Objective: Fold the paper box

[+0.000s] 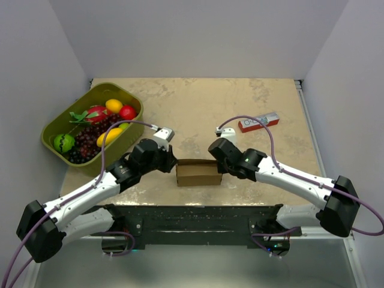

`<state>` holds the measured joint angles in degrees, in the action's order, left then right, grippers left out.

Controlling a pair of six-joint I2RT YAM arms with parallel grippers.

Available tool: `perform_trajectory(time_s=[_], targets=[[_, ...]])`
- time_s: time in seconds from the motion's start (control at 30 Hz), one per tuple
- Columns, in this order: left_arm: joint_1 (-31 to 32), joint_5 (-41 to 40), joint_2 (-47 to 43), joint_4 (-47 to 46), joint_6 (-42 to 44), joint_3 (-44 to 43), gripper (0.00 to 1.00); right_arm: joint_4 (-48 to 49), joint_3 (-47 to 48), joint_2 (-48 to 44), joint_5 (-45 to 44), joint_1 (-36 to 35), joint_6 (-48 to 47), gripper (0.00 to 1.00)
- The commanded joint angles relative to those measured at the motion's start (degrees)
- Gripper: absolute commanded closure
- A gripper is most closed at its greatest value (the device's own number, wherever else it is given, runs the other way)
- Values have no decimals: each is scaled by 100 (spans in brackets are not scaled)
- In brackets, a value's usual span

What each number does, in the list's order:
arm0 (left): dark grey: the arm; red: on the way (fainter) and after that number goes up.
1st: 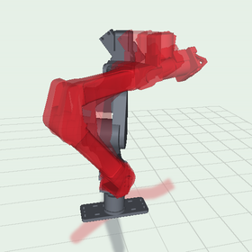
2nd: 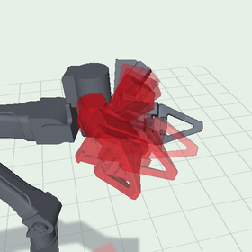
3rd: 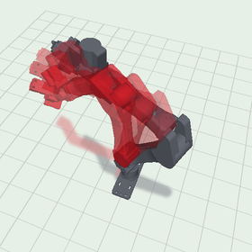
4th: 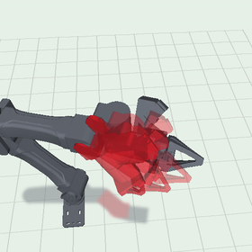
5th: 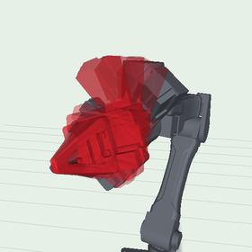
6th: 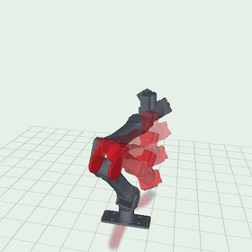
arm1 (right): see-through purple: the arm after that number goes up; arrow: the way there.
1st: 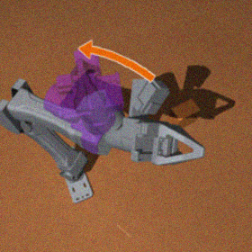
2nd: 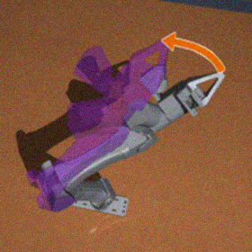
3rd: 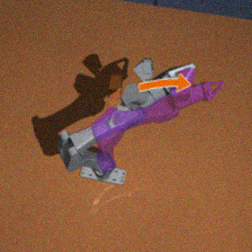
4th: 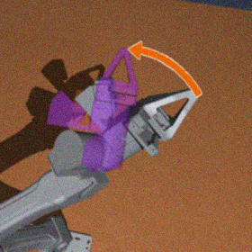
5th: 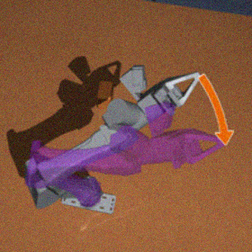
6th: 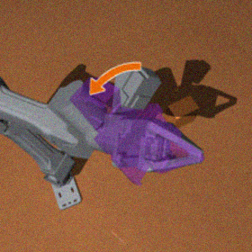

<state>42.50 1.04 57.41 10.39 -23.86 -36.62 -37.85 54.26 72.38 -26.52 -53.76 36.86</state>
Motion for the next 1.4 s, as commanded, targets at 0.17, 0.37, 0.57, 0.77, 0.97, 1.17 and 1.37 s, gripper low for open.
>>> perform_trajectory(time_s=[0.17,0.37,0.57,0.77,0.97,1.17,1.37], targets=[[39,195,95,-547,-251,182,96,620,-407,-434,16,-117,532,100],[39,99,288,-837,-172,190,100,963,-574,-707,-125,-153,682,100],[39,-86,534,-1224,30,15,100,1253,-478,-454,-230,-161,656,100],[39,-332,860,-1338,232,-161,100,1429,-346,-391,-616,-161,621,100],[39,-438,956,-1549,443,-301,100,1605,-258,-470,-863,-161,577,100],[39,-464,1001,-1716,575,-363,100,1780,-205,-497,-1030,-161,515,100],[39,-543,1018,-2058,716,-320,100,2255,-433,-540,-1188,-153,462,100]])
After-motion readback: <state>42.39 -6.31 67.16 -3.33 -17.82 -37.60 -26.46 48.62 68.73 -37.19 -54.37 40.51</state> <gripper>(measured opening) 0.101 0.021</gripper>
